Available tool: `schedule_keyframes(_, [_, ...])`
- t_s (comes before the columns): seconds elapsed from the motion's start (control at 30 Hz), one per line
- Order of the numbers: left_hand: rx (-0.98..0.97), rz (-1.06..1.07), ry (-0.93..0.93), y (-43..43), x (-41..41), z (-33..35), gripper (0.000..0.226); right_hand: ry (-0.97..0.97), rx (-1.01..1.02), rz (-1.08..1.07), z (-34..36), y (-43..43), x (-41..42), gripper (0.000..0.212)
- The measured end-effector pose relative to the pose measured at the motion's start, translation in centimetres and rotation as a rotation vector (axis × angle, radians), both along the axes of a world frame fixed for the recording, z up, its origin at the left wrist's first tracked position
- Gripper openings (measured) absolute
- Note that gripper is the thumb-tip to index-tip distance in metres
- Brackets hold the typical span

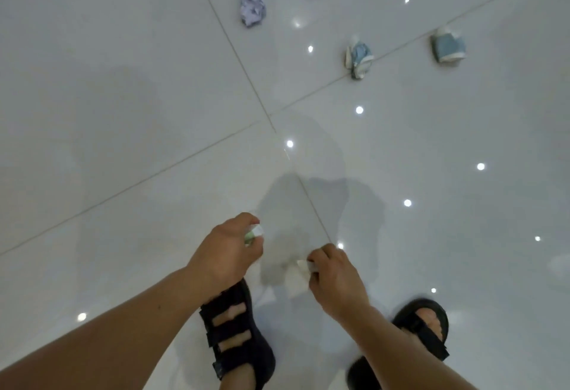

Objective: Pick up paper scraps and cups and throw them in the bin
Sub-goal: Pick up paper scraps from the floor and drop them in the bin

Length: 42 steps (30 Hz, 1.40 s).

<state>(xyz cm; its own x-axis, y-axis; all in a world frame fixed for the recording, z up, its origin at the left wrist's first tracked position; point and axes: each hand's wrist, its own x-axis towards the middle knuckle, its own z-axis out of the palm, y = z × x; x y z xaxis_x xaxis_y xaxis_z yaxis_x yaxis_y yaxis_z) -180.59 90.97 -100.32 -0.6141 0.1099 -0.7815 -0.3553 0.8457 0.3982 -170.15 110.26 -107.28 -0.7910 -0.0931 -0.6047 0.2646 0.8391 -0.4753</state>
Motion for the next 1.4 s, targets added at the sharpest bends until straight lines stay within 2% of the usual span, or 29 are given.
schedule_keyframes(0.17, [0.047, -0.058, 0.166, 2.2, -6.6, 11.7, 0.036, 0.078, -0.026, -0.058, 13.4, 2.0, -8.7, 0.016])
schedule_keyframes(0.33, [0.052, -0.058, 0.378, 1.9, -14.7, 28.8, 0.035, 0.261, -0.002, 0.052, 31.9, 1.9, -19.4, 0.015])
schedule_keyframes(0.57, [0.01, -0.053, 0.635, -4.5, -23.5, 54.5, 0.037, 0.518, 0.044, 0.246, 59.6, -3.8, -31.3, 0.027])
schedule_keyframes(0.7, [-0.024, -0.032, 0.726, -9.2, -25.3, 65.4, 0.037, 0.583, 0.096, 0.313, 70.9, -8.4, -34.6, 0.028])
schedule_keyframes(0.93, [-0.086, 0.017, 0.828, -14.0, -29.2, 74.5, 0.034, 0.65, 0.126, 0.383, 81.0, -13.5, -39.7, 0.027])
schedule_keyframes(1.4, [-0.198, 0.034, 0.925, -12.2, -47.0, 82.9, 0.034, 0.703, 0.088, 0.403, 87.9, -12.0, -60.6, 0.029])
